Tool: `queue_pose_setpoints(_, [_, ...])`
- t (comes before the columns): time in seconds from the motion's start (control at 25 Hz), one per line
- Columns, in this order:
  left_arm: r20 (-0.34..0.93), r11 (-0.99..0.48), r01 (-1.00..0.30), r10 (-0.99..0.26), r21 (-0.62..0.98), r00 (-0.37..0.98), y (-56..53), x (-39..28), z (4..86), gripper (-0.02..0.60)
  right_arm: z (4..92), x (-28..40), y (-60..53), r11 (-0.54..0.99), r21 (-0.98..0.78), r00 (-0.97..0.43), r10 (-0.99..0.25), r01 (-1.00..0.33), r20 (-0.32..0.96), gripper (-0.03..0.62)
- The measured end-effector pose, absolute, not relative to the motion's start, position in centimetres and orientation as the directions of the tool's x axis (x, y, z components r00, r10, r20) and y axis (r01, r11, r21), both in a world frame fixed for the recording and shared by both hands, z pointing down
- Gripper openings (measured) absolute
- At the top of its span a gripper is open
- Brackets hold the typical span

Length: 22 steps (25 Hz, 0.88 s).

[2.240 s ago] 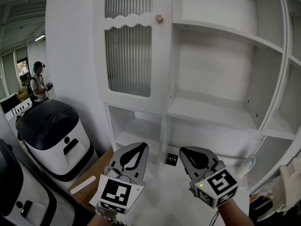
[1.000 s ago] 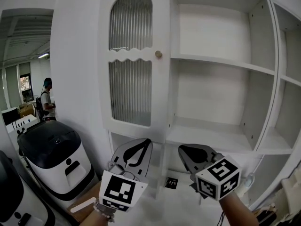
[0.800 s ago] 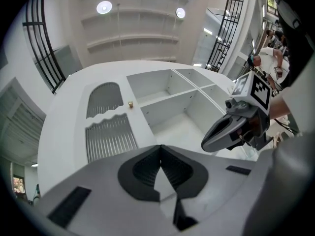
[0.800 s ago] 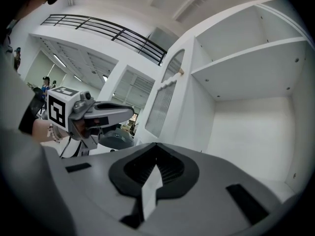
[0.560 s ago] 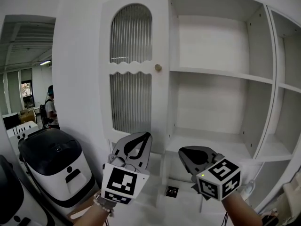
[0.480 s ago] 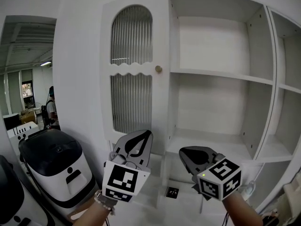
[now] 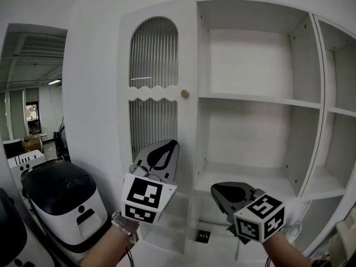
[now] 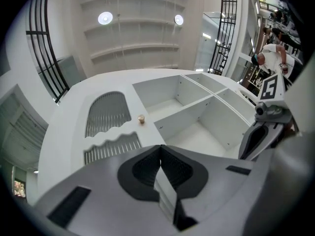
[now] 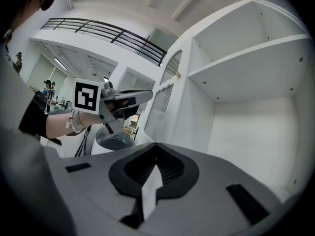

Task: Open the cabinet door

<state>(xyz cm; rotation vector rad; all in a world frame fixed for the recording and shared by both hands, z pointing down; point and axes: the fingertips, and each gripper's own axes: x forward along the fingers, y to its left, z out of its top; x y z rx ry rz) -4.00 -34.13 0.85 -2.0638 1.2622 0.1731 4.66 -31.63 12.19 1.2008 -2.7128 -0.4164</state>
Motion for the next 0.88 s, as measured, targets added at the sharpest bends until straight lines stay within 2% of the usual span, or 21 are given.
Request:
queue_pose_setpoints(0.12, [-0.461, -0.286, -0.824, -0.718, -0.488, 0.522, -34.6, -3.7, -0.5, 0.0, 12.3, 4.8, -31.8, 0.643, 0.305, -0.67, -0.742, -0.703, 0.023, -0.002])
queue_pose_setpoints(0.88, [-0.539, -0.236, -0.85, -0.686, -0.472, 0.489, -37.4, -1.8, -8.1, 0.12, 12.6, 5.2, -32.2, 0.657, 0.308, -0.68, -0.732, -0.688, 0.044, 0.0])
